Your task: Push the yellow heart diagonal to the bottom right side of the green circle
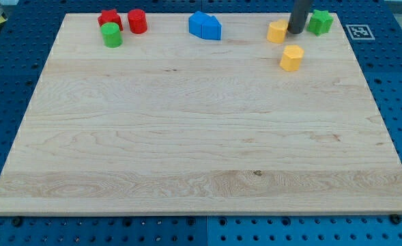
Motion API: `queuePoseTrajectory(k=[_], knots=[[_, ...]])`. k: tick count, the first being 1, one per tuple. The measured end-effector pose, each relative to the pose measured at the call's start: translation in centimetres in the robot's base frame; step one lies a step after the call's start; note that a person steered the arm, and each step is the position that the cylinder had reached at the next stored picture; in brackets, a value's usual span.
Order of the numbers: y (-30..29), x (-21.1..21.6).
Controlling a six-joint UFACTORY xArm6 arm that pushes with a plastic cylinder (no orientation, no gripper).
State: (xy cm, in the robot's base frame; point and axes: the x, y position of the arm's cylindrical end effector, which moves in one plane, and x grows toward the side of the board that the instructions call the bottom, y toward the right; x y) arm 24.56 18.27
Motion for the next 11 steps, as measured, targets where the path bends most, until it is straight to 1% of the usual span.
queuePoseTrajectory(k=[2,3,4,5,6,9,11], knots=[[-4.0,-0.2],[-4.7,-0.2],[-5.2,0.8],[-6.3,3.2],[-7.9,4.1],[-8.9,4.6],[-10.9,7.9]])
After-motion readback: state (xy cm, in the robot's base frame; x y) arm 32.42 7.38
